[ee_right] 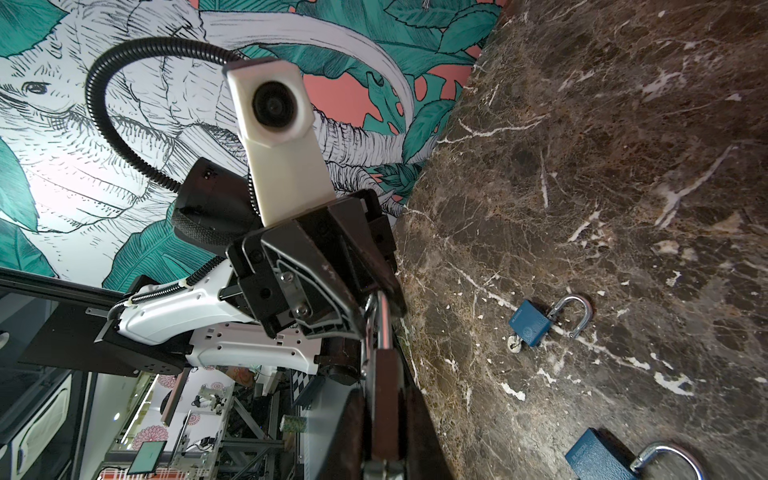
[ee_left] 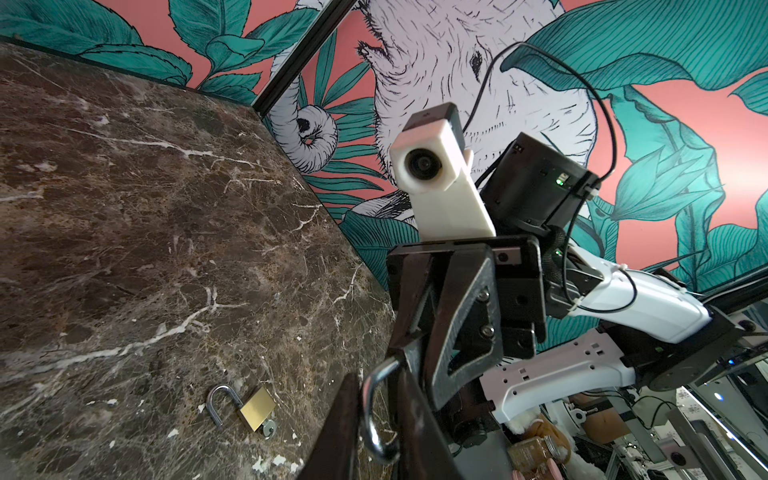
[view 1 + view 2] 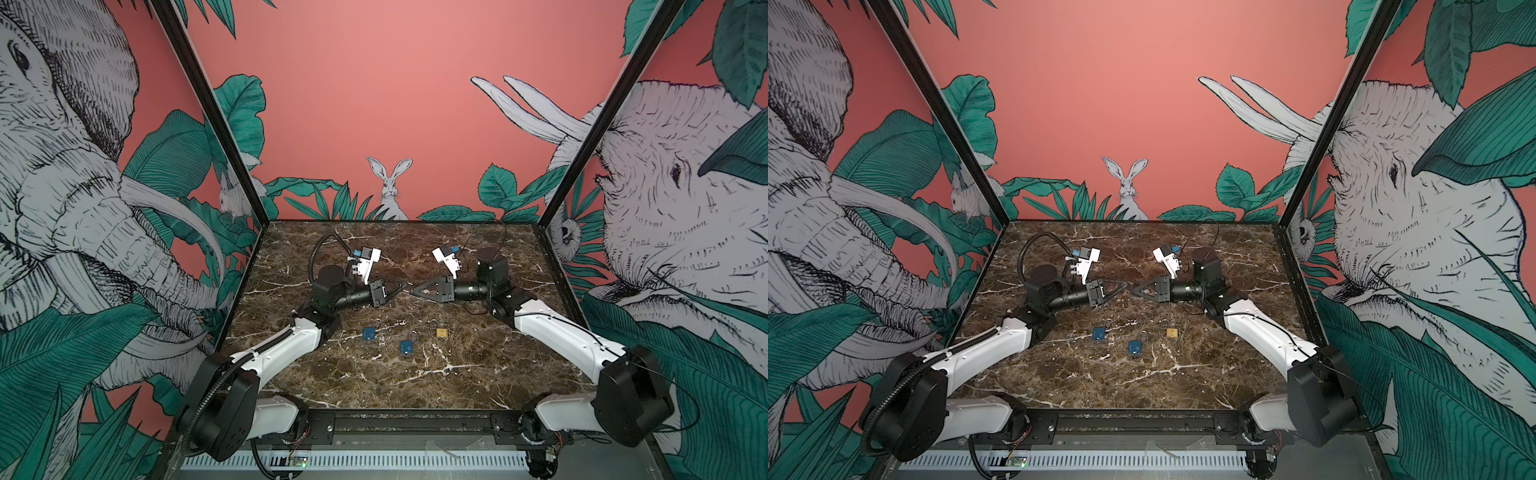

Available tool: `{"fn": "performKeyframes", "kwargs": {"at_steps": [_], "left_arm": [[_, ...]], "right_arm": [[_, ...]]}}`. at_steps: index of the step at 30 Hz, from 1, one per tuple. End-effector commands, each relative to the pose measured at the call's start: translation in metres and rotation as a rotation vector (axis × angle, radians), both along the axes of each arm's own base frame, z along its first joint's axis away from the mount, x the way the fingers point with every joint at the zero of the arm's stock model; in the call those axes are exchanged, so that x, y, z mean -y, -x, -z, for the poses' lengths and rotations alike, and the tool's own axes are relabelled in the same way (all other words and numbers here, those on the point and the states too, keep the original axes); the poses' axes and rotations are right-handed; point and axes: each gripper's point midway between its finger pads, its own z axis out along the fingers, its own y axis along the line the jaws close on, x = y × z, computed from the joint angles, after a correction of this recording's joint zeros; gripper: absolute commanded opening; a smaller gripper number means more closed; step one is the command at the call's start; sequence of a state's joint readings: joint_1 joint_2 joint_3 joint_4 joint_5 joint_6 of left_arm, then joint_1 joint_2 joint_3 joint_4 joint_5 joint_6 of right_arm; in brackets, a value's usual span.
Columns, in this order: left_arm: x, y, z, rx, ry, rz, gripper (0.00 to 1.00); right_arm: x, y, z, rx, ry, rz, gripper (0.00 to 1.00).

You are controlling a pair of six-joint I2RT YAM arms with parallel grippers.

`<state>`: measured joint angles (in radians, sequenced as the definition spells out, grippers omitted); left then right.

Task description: Lock with the key

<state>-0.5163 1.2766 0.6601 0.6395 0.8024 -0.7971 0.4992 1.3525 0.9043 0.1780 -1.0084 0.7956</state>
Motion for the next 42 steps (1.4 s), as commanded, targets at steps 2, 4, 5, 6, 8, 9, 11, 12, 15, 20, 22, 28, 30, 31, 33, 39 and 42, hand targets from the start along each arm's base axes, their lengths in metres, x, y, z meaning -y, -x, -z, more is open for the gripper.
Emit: {"fn": "performKeyframes", "kwargs": {"at_steps": [2, 4, 5, 6, 8, 9, 11, 12, 15, 20, 22, 28, 30, 31, 33, 39, 42], "left_arm": [[-0.001, 0.007, -0.007, 0.021, 0.016, 0.013, 0.18], [-0.001, 0.007, -0.008, 0.021, 0.02, 0.012, 0.18], [-0.001, 0.007, -0.009, 0.023, 0.02, 0.013, 0.17], [-0.001, 0.008, -0.009, 0.024, 0.022, 0.015, 0.15], [-0.002, 0.008, -0.01, 0.024, 0.024, 0.014, 0.13], [-0.002, 0.008, -0.01, 0.024, 0.025, 0.013, 0.12], [-0.002, 0.008, -0.01, 0.022, 0.025, 0.014, 0.07], [-0.002, 0.008, -0.01, 0.02, 0.024, 0.012, 0.05], [-0.001, 0.008, -0.011, 0.014, 0.036, 0.018, 0.0], [0.0, 0.009, -0.014, 0.005, 0.061, 0.025, 0.0], [-0.001, 0.009, -0.013, 0.007, 0.064, 0.026, 0.0], [0.0, 0.014, -0.011, 0.015, 0.074, 0.034, 0.0], [0.001, 0.016, -0.011, 0.016, 0.078, 0.038, 0.0], [0.001, 0.016, -0.012, 0.017, 0.08, 0.039, 0.0], [0.002, 0.018, -0.012, 0.017, 0.081, 0.047, 0.0], [0.006, 0.022, -0.013, 0.02, 0.088, 0.067, 0.0], [0.009, 0.026, -0.015, 0.024, 0.094, 0.081, 0.0]], "right_arm": [[0.001, 0.004, -0.014, 0.088, -0.04, -0.029, 0.0], [0.002, 0.005, -0.014, 0.096, -0.038, -0.033, 0.0], [0.002, 0.006, -0.013, 0.098, -0.036, -0.036, 0.0], [0.002, 0.006, -0.013, 0.1, -0.035, -0.036, 0.0], [0.002, 0.007, -0.013, 0.108, -0.039, -0.041, 0.0], [0.002, 0.007, -0.013, 0.109, -0.04, -0.041, 0.0], [0.001, 0.007, -0.013, 0.111, -0.044, -0.044, 0.0], [0.001, 0.006, -0.013, 0.113, -0.048, -0.043, 0.0], [0.0, 0.005, -0.012, 0.112, -0.052, -0.043, 0.0], [-0.003, 0.002, -0.019, 0.131, -0.092, -0.045, 0.0], [-0.004, 0.0, -0.021, 0.133, -0.1, -0.045, 0.0], [-0.007, -0.005, -0.026, 0.136, -0.127, -0.04, 0.0], [-0.008, -0.007, -0.026, 0.138, -0.127, -0.04, 0.0], [-0.008, -0.008, -0.026, 0.136, -0.126, -0.035, 0.0], [-0.009, -0.01, -0.027, 0.141, -0.127, -0.035, 0.0], [-0.014, -0.014, -0.029, 0.15, -0.125, -0.033, 0.0], [-0.017, -0.016, -0.03, 0.158, -0.123, -0.03, 0.0]]}}
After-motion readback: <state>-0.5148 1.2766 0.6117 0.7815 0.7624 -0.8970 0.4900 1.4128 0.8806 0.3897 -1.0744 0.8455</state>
